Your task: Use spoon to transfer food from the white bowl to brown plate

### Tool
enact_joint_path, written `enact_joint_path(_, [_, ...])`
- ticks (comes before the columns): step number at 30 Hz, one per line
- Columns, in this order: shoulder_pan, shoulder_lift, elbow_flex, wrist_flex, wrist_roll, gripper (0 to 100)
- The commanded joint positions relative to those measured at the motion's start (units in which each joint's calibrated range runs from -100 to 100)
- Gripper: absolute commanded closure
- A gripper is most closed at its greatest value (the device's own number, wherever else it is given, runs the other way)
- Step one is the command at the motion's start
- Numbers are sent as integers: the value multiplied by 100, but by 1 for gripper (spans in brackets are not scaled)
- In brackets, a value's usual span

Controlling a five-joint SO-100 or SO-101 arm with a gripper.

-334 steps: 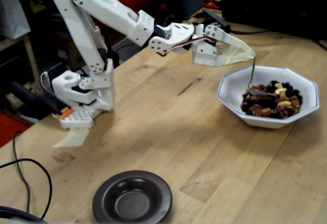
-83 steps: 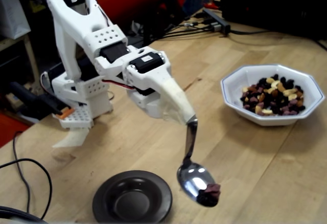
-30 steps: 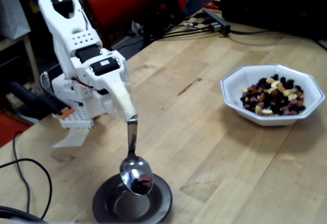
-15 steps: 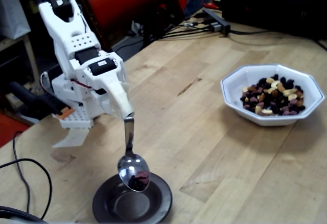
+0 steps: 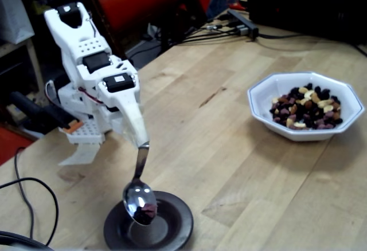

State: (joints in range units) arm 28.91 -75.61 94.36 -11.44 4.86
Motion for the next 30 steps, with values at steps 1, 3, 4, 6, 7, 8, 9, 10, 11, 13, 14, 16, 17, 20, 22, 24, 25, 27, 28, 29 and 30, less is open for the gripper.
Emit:
enact_joint_path(1, [413, -813, -162, 496, 68, 96])
enact_joint_path(3, [413, -1181, -144, 773, 73, 96])
enact_joint_path(4, [413, -1343, -144, 931, 88, 96])
enact_joint_path(6, [413, -1694, -126, 1326, 103, 96])
enact_joint_path(7, [406, -1857, -126, 1539, 107, 96])
enact_joint_path(8, [398, -2037, -126, 1769, 107, 96])
enact_joint_path(9, [398, -2199, -126, 1958, 107, 96])
enact_joint_path(10, [398, -2396, -126, 2180, 107, 96])
enact_joint_path(11, [398, -2439, -126, 2369, 112, 96])
enact_joint_path(13, [398, -2439, -153, 2646, 112, 96])
enact_joint_path(14, [398, -2439, -153, 2773, 112, 96])
enact_joint_path(16, [398, -2439, -153, 2962, 117, 96])
enact_joint_path(17, [398, -2439, -162, 3010, 117, 96])
enact_joint_path(20, [398, -2439, -171, 3033, 244, 96])
enact_joint_path(22, [369, -2439, -171, 3033, 444, 96])
enact_joint_path(24, [361, -2439, -171, 3033, 650, 96])
enact_joint_path(25, [354, -2439, -171, 3033, 733, 96])
enact_joint_path(27, [347, -2439, -171, 3033, 879, 96])
enact_joint_path(28, [347, -2439, -171, 3049, 918, 96])
enact_joint_path(29, [347, -2439, -171, 3073, 987, 96])
enact_joint_path(30, [347, -2439, -171, 3081, 1031, 96])
